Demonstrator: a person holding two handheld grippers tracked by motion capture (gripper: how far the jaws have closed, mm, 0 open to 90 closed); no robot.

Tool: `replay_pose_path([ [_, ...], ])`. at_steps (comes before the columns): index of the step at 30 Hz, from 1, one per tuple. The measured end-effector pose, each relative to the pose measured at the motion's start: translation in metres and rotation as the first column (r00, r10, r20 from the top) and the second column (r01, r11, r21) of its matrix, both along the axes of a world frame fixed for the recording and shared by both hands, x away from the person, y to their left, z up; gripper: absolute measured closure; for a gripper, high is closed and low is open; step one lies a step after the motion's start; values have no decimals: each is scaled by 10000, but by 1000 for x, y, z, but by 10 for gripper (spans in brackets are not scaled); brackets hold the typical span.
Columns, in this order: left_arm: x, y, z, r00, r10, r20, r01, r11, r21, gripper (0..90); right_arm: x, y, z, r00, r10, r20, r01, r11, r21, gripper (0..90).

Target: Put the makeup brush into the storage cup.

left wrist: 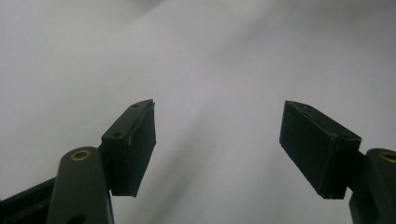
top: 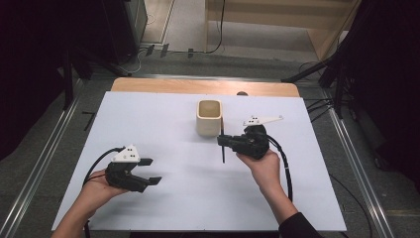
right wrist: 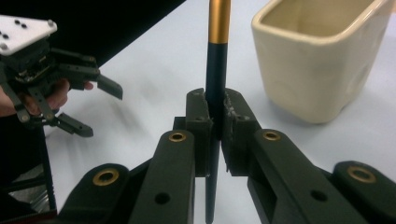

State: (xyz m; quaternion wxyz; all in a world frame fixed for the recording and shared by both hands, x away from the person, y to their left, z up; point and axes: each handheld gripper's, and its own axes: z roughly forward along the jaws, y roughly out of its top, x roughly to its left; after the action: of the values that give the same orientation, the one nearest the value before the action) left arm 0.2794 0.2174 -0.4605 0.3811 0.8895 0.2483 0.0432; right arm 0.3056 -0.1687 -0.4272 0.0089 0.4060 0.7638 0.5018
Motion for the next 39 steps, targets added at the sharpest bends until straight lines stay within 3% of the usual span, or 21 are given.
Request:
replay_pose_path([
  [32,0,0,-2,9999,-26,-121,27,10000,82,273,43,1,52,9967,-528,623,543,9983,-230,835],
  [39,0,0,-1,9999,-43,-126,43,10000,-12,272,55,5,64,9950,-636,775,676,9965,-492,834],
])
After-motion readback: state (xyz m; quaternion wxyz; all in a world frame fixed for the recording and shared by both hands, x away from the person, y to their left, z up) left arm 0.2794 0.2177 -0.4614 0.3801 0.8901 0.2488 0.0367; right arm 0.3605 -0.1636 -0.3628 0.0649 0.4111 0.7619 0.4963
